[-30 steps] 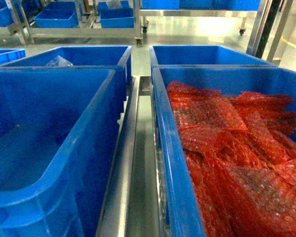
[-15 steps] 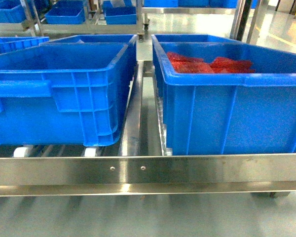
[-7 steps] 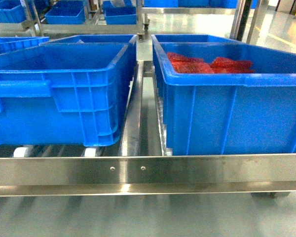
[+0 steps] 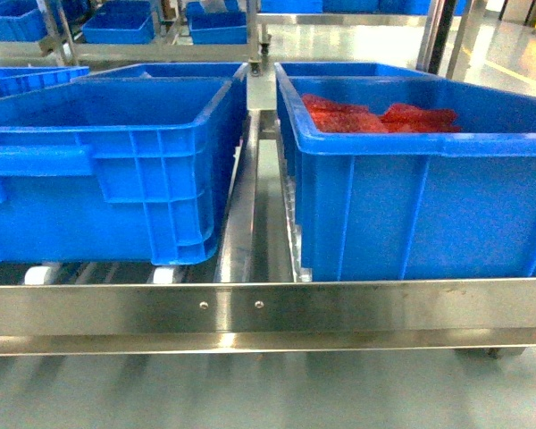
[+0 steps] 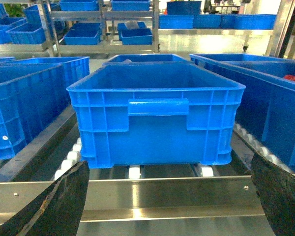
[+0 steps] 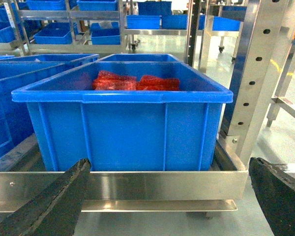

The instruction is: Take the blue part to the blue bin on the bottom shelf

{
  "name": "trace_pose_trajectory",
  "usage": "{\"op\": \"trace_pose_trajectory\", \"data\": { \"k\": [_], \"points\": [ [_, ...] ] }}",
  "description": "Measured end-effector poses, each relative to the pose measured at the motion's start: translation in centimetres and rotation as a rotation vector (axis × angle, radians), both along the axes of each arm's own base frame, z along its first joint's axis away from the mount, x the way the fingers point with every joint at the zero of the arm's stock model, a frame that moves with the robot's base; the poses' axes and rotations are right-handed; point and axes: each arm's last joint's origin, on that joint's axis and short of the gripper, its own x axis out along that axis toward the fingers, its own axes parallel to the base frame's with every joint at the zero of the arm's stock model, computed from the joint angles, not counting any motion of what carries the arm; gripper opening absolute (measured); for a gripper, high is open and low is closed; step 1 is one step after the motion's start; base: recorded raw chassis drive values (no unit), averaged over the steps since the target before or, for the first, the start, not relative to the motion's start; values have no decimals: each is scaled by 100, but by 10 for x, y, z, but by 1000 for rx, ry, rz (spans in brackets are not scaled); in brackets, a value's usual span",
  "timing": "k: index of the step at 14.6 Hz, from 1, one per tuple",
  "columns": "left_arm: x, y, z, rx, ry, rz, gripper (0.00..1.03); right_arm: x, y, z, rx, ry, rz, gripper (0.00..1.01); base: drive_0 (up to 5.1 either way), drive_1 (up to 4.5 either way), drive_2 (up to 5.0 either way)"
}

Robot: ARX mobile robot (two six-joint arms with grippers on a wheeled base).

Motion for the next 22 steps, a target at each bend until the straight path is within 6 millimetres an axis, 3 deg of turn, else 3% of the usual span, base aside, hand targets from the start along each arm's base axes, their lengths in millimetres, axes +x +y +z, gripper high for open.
{"op": "trace_pose_trajectory", "data": {
  "k": [22],
  "points": [
    [0, 0, 0, 0, 0, 0, 98, 0, 0, 0, 0, 0, 0, 98, 0, 0, 0]
  ]
}}
